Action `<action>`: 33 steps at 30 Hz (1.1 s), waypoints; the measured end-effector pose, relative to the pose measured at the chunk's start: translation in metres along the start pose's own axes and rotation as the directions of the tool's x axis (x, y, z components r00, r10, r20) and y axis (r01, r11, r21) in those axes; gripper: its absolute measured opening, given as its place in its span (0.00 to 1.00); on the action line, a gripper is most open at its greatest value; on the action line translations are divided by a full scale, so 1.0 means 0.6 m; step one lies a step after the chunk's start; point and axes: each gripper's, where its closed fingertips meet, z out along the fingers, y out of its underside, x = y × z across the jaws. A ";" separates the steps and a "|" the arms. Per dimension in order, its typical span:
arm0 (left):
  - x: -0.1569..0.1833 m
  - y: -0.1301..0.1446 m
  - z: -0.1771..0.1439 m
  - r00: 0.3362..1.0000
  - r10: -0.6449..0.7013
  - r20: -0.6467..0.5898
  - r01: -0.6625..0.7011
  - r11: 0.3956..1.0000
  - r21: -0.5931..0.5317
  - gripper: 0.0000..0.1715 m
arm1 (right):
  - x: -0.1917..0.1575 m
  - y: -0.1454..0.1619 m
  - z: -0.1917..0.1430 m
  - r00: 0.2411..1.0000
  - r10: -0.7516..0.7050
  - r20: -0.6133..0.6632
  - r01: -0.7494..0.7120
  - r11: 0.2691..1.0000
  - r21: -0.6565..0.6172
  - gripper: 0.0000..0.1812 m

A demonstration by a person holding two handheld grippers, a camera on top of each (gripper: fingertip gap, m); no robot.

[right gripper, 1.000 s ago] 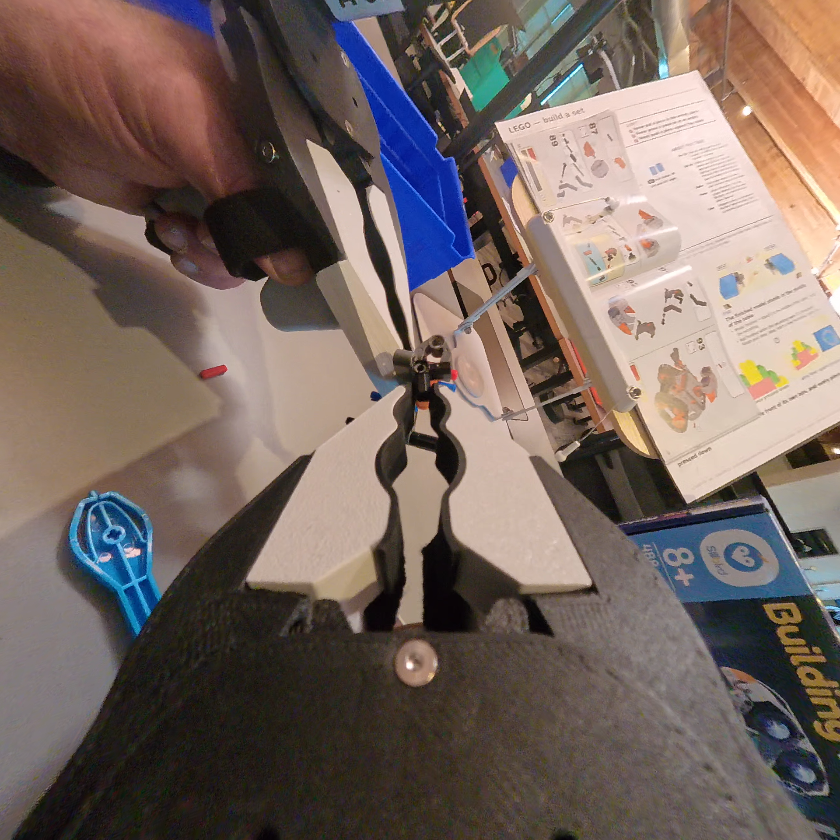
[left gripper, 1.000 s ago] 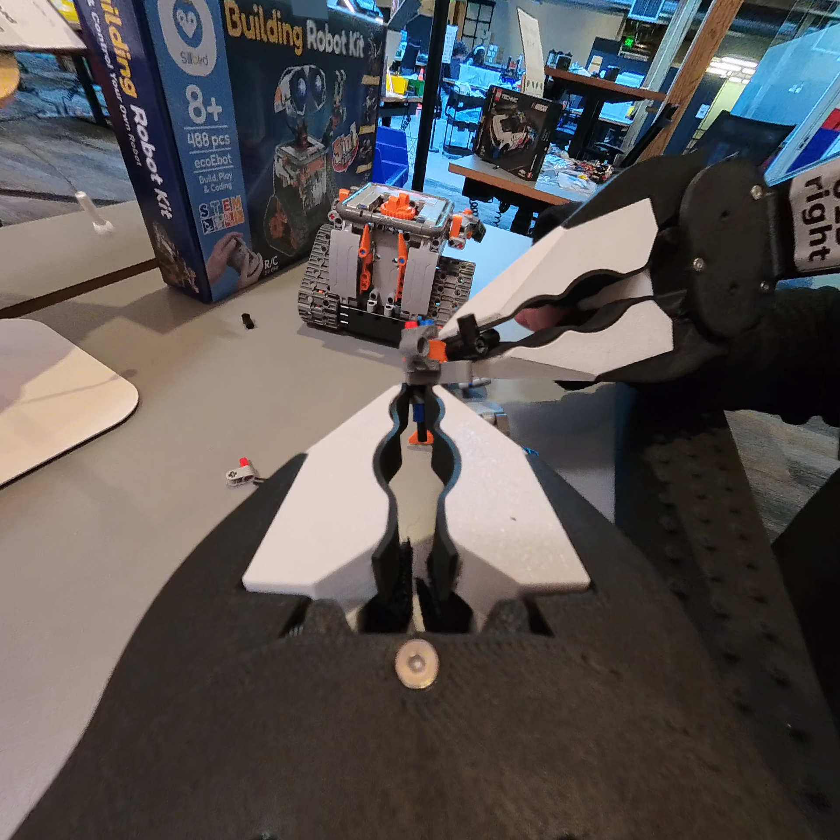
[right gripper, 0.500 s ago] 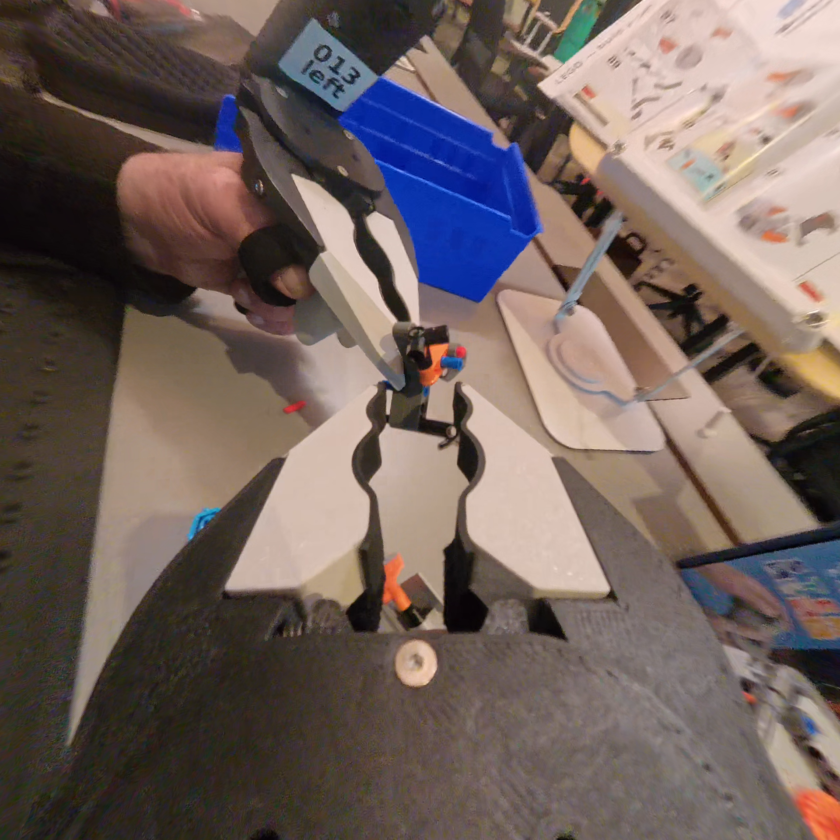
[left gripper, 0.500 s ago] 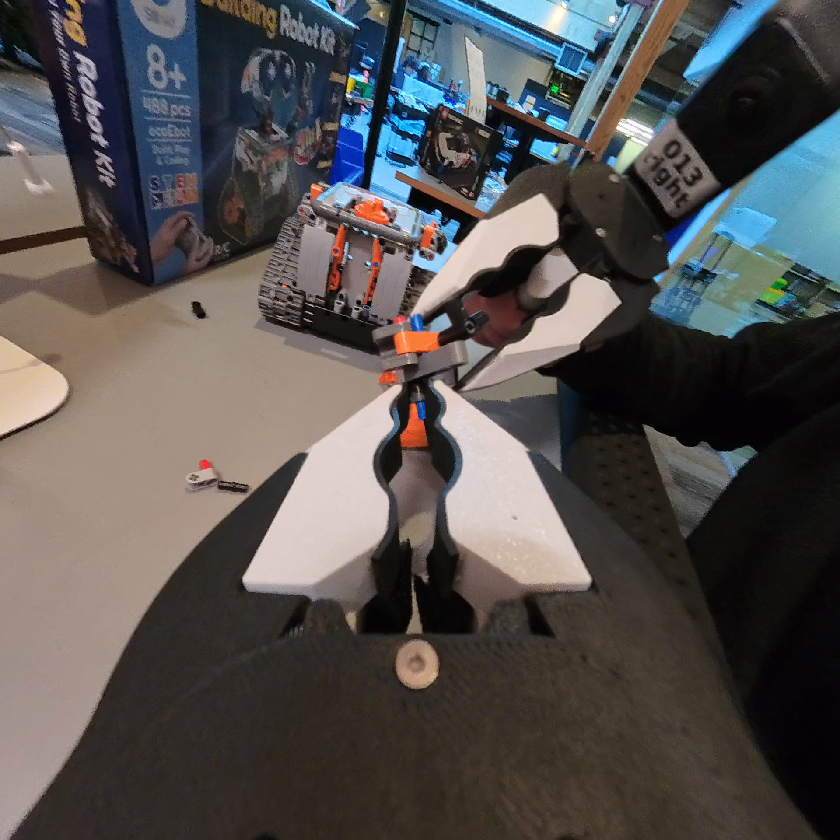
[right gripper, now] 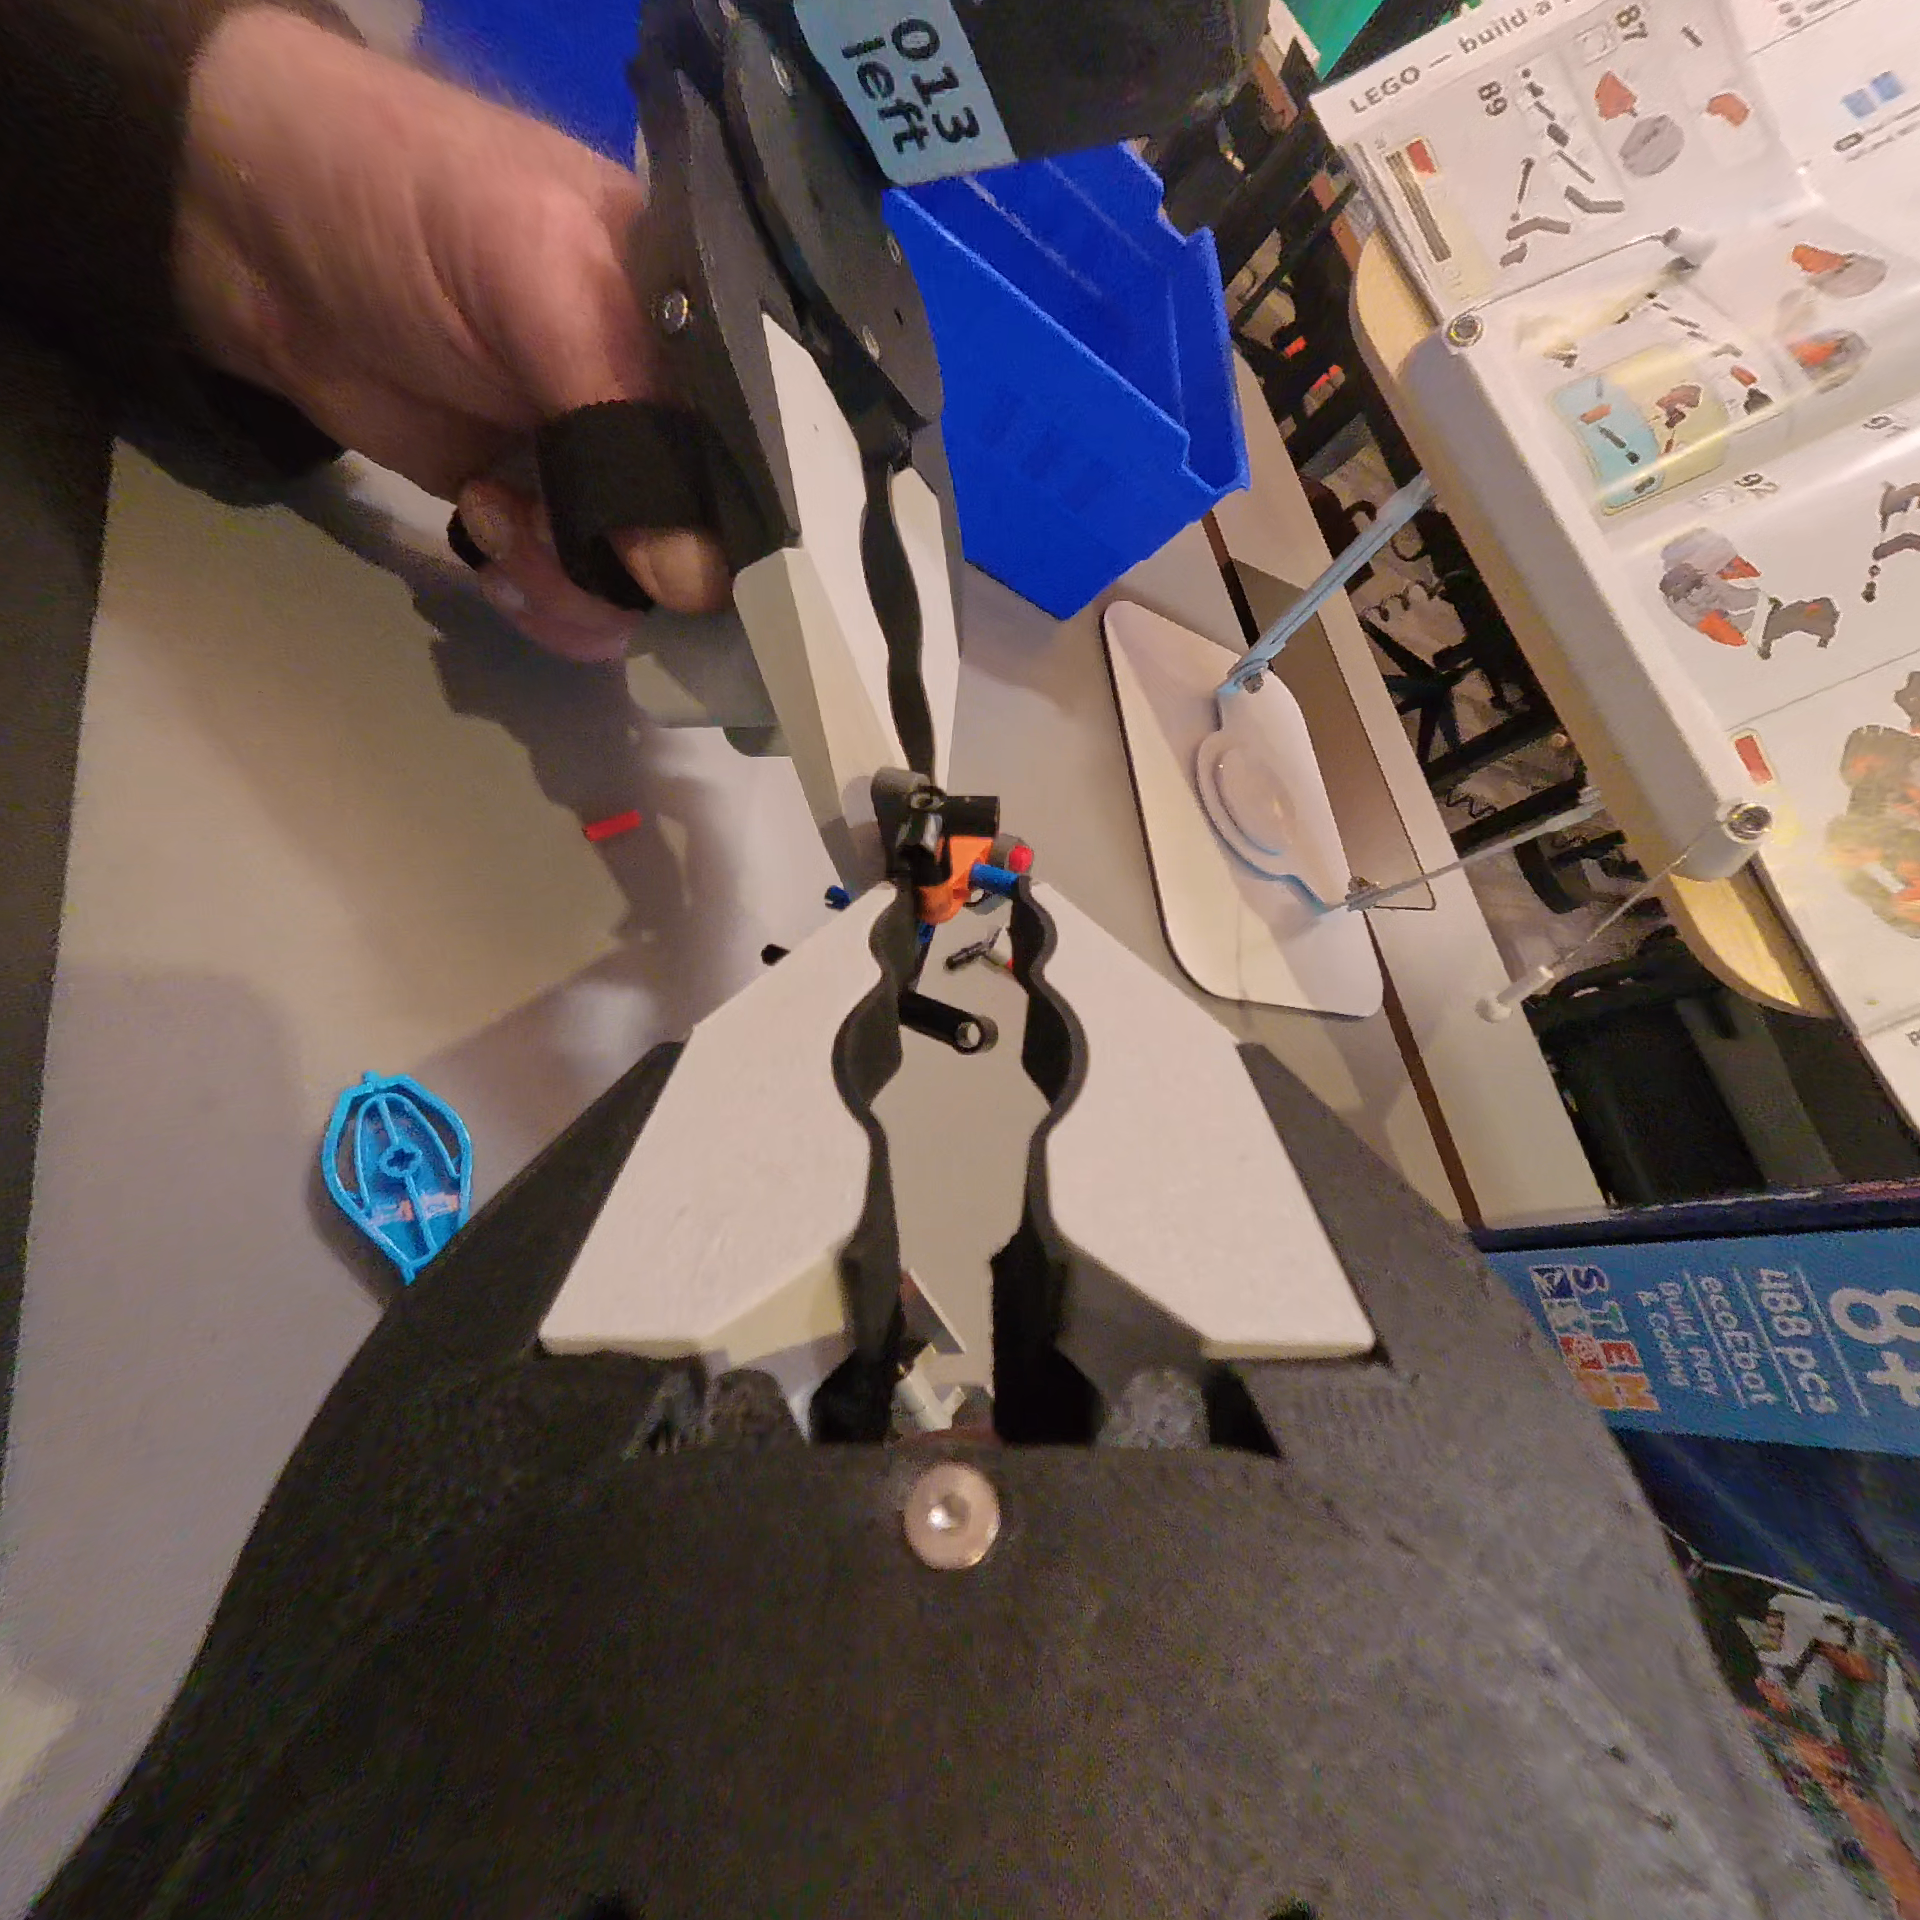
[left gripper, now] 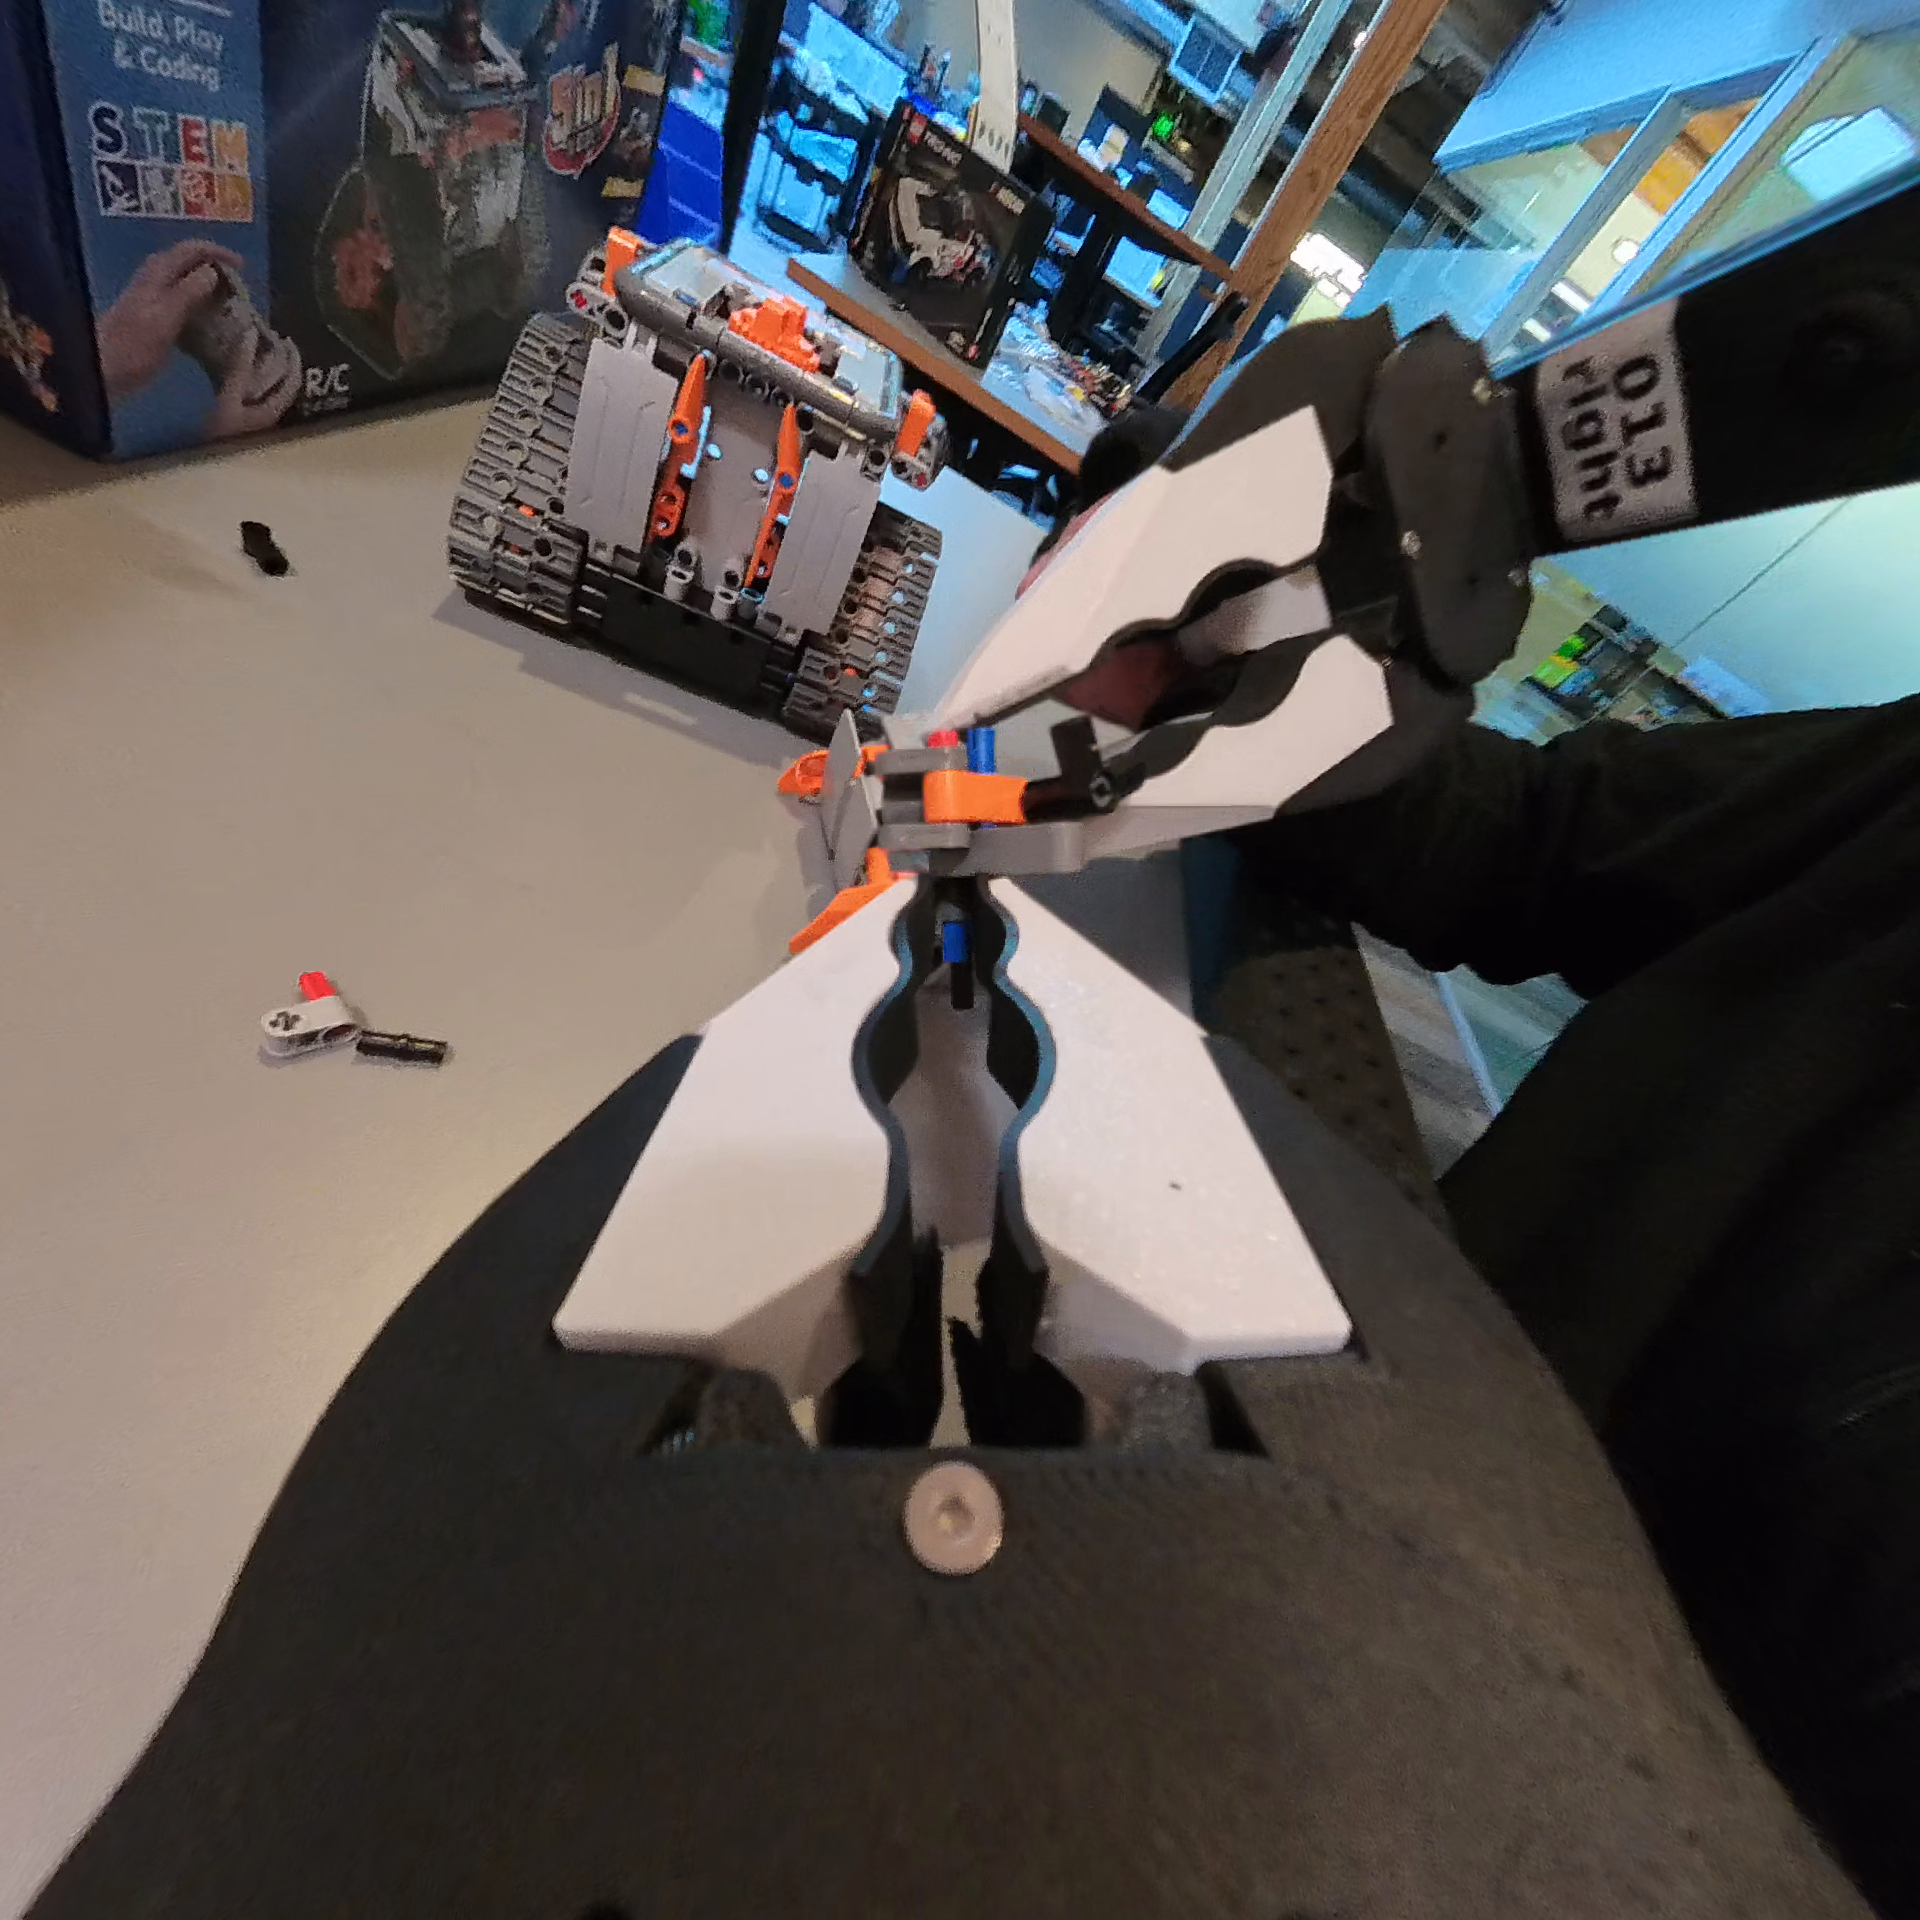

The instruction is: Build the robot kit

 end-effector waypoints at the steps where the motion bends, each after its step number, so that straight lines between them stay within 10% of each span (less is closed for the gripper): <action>1: -0.001 0.001 0.000 1.000 0.008 0.010 -0.008 1.000 -0.001 0.02 | 0.000 0.000 0.001 1.000 -0.002 -0.006 0.002 1.000 0.002 0.09; 17: -0.003 -0.013 -0.022 0.998 -0.037 -0.059 0.038 0.999 0.014 0.02 | 0.010 -0.017 -0.001 0.938 0.285 0.199 -0.308 0.947 0.094 0.16; 33: -0.007 -0.038 -0.043 0.994 0.087 0.064 -0.090 0.995 0.044 0.03 | 0.032 -0.073 0.004 0.978 0.120 0.172 -0.144 0.981 0.132 0.09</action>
